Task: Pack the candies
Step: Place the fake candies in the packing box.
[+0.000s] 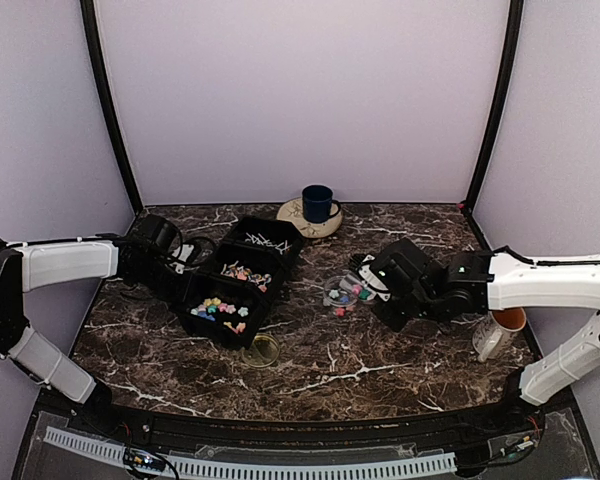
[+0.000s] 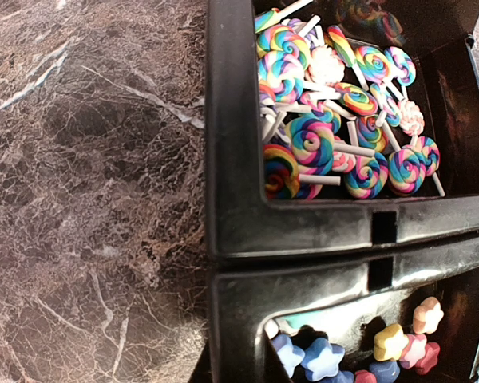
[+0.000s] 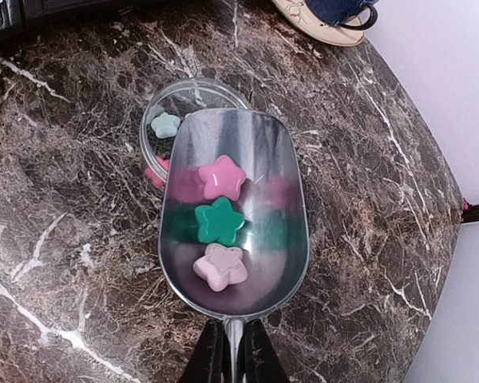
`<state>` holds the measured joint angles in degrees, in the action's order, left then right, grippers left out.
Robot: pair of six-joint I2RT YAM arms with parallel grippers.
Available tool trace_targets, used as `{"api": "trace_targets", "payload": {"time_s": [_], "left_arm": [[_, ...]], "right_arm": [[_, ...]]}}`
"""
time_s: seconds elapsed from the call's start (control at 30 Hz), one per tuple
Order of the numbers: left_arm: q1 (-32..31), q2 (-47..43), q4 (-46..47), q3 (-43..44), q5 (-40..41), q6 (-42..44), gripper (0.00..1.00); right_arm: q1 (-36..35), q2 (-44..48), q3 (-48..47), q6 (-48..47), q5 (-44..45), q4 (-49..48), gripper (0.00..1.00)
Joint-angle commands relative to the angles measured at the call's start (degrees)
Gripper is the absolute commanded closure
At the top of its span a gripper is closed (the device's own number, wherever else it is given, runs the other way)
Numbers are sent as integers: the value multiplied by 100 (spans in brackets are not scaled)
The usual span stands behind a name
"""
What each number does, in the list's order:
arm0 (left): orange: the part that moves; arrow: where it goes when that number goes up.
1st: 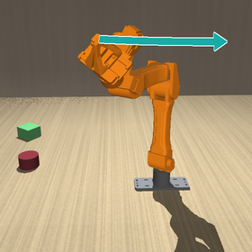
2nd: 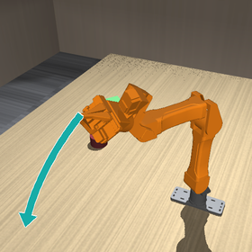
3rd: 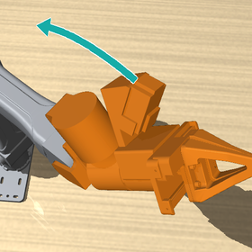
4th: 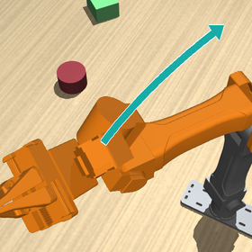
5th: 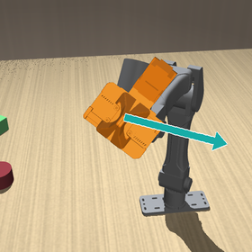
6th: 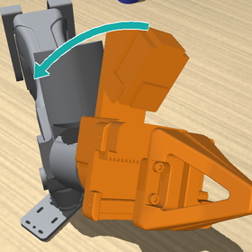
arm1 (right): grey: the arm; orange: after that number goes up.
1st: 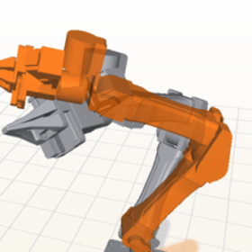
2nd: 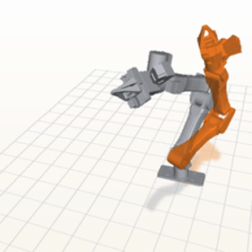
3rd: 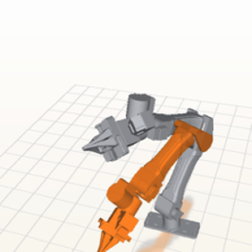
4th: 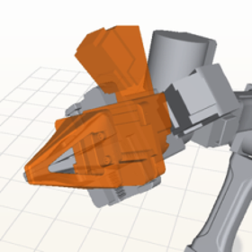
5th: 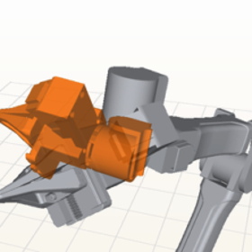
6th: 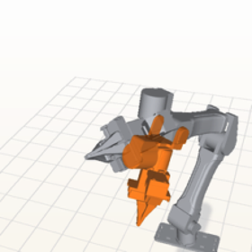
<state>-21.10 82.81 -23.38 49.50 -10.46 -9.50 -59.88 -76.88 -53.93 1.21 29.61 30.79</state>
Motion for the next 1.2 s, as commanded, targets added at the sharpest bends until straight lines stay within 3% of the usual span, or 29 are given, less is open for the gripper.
{"api": "trace_targets", "payload": {"time_s": [0.0, 1.17], "left_arm": [[28, -379, 817, 402, -282, -65, 100], [35, -366, 807, 418, -290, -64, 100]], "right_arm": [[29, -171, -253, 125, -48, 372, 100], [24, -972, -1787, 91, -258, 2369, 100]]}}
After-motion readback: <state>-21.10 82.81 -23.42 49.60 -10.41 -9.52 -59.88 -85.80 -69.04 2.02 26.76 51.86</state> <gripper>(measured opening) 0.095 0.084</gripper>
